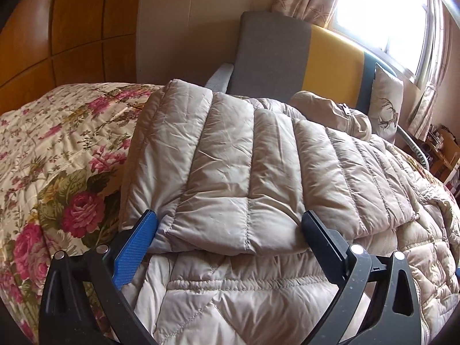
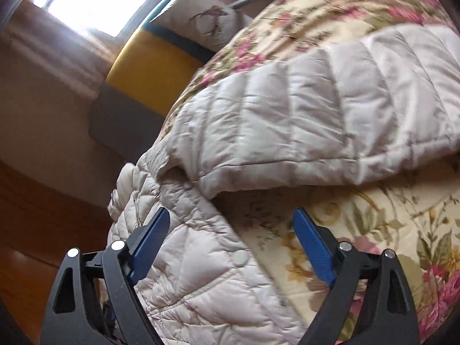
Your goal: Fold large clothes
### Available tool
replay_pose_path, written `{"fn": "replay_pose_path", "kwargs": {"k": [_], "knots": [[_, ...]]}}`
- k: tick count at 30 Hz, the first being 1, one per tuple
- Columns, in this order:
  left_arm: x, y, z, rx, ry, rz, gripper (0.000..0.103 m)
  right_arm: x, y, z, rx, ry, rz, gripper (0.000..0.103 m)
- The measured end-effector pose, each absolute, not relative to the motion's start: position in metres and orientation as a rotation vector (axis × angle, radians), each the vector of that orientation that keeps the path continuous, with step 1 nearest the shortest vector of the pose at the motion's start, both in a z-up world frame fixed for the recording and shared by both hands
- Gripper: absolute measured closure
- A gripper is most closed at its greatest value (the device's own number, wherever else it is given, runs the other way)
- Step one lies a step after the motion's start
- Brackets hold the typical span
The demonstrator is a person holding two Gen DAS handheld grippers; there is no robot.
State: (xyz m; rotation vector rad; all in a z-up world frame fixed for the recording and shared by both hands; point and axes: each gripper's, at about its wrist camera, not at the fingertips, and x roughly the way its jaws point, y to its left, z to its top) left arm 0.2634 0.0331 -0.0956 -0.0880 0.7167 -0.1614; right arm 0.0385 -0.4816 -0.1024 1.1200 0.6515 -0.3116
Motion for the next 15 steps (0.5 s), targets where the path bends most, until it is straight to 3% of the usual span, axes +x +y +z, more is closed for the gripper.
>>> {"fn": "replay_pose_path", "kwargs": {"k": [2,4,9,11,13,15], "knots": [[0.257,0.034,-0.092,-0.095,0.686,-0.174,0.004,0.016,-0.5,-0.114,1.208,0.61,-0.371,0.023],[0.251,0.035,-0.09,-0.095,0.669,-0.19,0.004,-0.006,-0.516,-0.121,1.261,0.537,-0.431,0.038],[0.246,0.029,-0.094,-0.061,0.7,-0.224,0.004,-0.045,-0.552,-0.117,1.255,0.377,-0.616,0.04],[0.245,0.028,-0.094,-0.058,0.695,-0.225,0.004,-0.048,-0.566,-0.116,1.249,0.379,-0.668,0.051],[0.247,0.028,-0.095,-0.057,0.702,-0.223,0.004,-0.047,-0.576,-0.112,1.243,0.396,-0.719,0.07],[0.247,0.028,-0.096,-0.056,0.706,-0.221,0.004,-0.039,-0.581,-0.105,1.213,0.42,-0.751,0.073]]}}
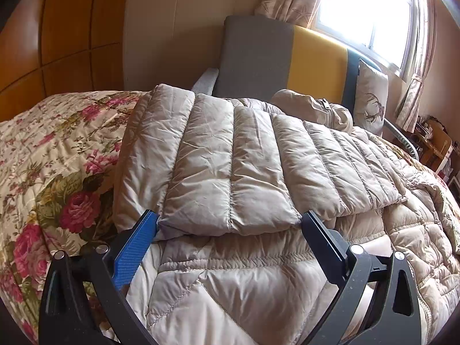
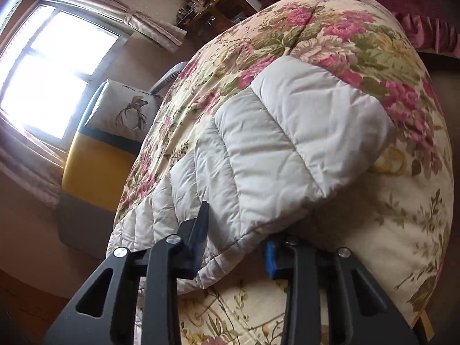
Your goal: Fold large clothes
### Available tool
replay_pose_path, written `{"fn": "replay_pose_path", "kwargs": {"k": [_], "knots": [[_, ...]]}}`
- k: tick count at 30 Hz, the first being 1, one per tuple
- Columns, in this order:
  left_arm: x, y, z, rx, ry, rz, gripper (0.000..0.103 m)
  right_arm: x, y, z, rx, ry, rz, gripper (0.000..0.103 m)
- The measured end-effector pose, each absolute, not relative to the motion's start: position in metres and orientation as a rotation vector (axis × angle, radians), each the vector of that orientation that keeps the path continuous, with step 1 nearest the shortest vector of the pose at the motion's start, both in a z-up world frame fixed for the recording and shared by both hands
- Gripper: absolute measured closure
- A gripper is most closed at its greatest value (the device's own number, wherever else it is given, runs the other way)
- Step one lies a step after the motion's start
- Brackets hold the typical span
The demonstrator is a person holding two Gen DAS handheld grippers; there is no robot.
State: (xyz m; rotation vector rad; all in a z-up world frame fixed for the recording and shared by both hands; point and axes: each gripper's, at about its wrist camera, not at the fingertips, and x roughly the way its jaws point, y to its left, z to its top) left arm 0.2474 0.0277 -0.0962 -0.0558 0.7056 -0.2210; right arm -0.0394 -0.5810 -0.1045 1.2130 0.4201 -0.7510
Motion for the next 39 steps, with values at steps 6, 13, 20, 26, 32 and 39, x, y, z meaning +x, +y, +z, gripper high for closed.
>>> {"fn": "replay_pose_path", "kwargs": {"k": [6,13,20,26,32,39], "knots": [[0.247,0.027,-0.098,-0.061,0.715,-0.219,0.004,0.006,-0.552,-0.045,0.908,0.398,-0.72,0.079],[0.248,0.03,-0.099,-0.081,0.717,-0.228,0.004,0.111,-0.46,0.006,0.588,0.423,-0.439,0.079],[0.249,0.031,-0.101,-0.096,0.722,-0.236,0.004,0.211,-0.336,-0.015,0.261,0.569,-0.088,0.079],[0.25,0.032,-0.103,-0.094,0.728,-0.239,0.004,0.239,-0.279,-0.081,0.079,0.808,0.076,0.033],[0.251,0.026,-0.102,-0.054,0.746,-0.215,0.004,0.202,-0.31,-0.074,0.146,0.725,0.015,0.006],[0.24,0.008,-0.055,-0.1,0.746,-0.306,0.004,0.17,-0.34,-0.074,0.138,0.729,-0.335,0.002]]}}
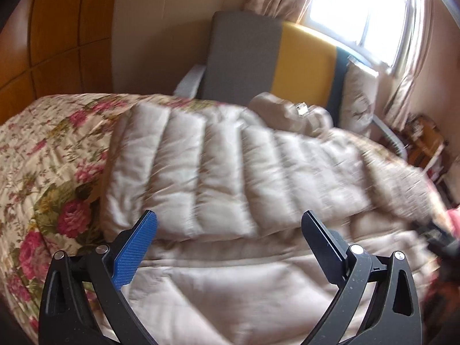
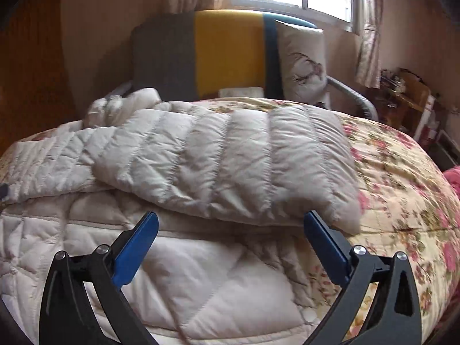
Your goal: Fold large clothes
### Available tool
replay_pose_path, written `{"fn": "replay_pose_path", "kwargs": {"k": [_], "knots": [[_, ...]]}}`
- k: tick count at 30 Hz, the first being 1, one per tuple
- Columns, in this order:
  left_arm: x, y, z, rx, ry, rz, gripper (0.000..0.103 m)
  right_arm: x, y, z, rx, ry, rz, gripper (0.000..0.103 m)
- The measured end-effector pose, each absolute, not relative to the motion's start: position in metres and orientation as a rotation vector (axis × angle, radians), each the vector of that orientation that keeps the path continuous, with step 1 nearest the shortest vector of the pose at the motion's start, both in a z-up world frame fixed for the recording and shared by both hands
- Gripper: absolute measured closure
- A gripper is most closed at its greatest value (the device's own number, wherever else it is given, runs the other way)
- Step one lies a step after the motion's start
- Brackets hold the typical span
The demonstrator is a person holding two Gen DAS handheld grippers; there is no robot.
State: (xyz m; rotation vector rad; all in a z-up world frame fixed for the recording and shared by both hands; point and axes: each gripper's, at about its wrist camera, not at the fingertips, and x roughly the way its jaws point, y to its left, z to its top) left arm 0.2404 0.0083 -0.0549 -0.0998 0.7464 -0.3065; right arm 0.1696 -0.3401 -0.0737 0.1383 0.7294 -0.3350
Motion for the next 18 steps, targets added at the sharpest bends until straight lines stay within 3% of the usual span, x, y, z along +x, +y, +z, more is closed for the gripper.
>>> {"fn": "replay_pose_path", "kwargs": {"k": [4,7,12,18], "knots": [[0.244,-0.028,-0.024,-0.164,0.74,-0.434,0.004,0.167,-0.36,-0.088,0.226,0.764,-0.411,0.002],[0.257,-0.067,-0.021,-0.161,0.771,-0.525,0.014,0.159,-0.366,-0.089,0.266,0.722,-0.399,0.002],[0.292,-0.146,-0.049,-0.18,0.937,-0.641,0.032,0.147,-0.373,-0.088,0.332,0.655,-0.386,0.002],[0.309,-0.194,-0.081,-0.176,1.04,-0.622,0.036,0.15,-0.388,-0.099,0.439,0.701,-0.396,0.002]]}}
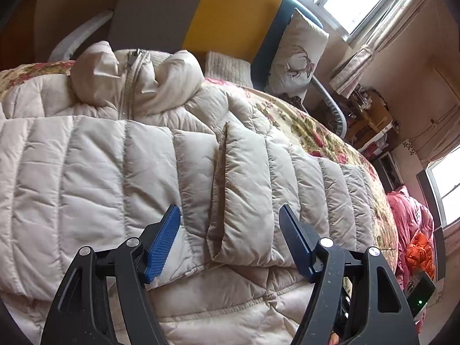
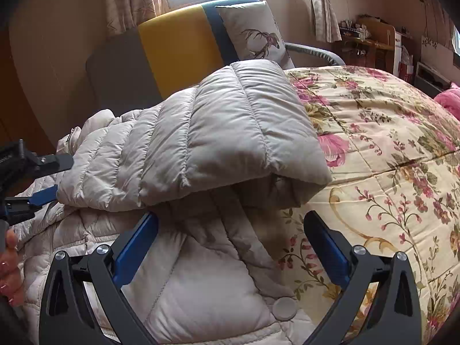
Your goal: Fold large clothes
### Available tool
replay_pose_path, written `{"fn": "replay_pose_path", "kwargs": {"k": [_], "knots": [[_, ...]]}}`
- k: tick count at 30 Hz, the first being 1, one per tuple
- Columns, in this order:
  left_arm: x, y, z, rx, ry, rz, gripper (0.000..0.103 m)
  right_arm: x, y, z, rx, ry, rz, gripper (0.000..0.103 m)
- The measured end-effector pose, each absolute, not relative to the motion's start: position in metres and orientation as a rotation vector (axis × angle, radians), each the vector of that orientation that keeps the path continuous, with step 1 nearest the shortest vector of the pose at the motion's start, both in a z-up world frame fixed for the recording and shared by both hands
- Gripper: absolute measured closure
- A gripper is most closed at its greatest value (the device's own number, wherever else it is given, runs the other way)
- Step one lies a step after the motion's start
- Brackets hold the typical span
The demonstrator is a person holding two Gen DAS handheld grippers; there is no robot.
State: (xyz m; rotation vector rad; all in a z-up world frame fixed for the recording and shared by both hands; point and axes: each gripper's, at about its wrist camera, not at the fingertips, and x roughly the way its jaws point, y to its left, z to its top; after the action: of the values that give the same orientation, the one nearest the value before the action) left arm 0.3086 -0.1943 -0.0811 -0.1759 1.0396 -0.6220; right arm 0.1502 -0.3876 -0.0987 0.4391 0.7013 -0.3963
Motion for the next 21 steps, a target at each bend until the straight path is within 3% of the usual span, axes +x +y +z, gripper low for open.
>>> {"fn": "replay_pose_path", "kwargs": {"k": [1,3,5,6,15,21], "knots": [[0.311,-0.2,-0.086,-0.175,1.048,-0.613,0.042,0.15,-0.389,-0.1,0.449,0.703,-0.395,0.002],[0.314,-0.203,-0.09,-0.185,1.065,-0.604,0.074,0.15,-0.389,-0.101,0.459,0.7,-0.389,0.002],[0.314,-0.203,-0.088,-0.217,1.085,-0.631,0.091,0.151,-0.389,-0.103,0.467,0.707,-0.384,0.002],[0.31,-0.2,-0.082,-0.23,1.075,-0.64,0.094,0.151,-0.39,-0.104,0.473,0.71,-0.383,0.002],[0.309,-0.12,-0.006,-0.329,0.865,-0.607,0.095,0.15,-0.391,-0.105,0.487,0.702,-0.384,0.002],[0.303,-0.067,-0.022,-0.309,0.858,-0.507,0.095,0.151,-0.39,-0.105,0.486,0.707,-0.387,0.002]]}}
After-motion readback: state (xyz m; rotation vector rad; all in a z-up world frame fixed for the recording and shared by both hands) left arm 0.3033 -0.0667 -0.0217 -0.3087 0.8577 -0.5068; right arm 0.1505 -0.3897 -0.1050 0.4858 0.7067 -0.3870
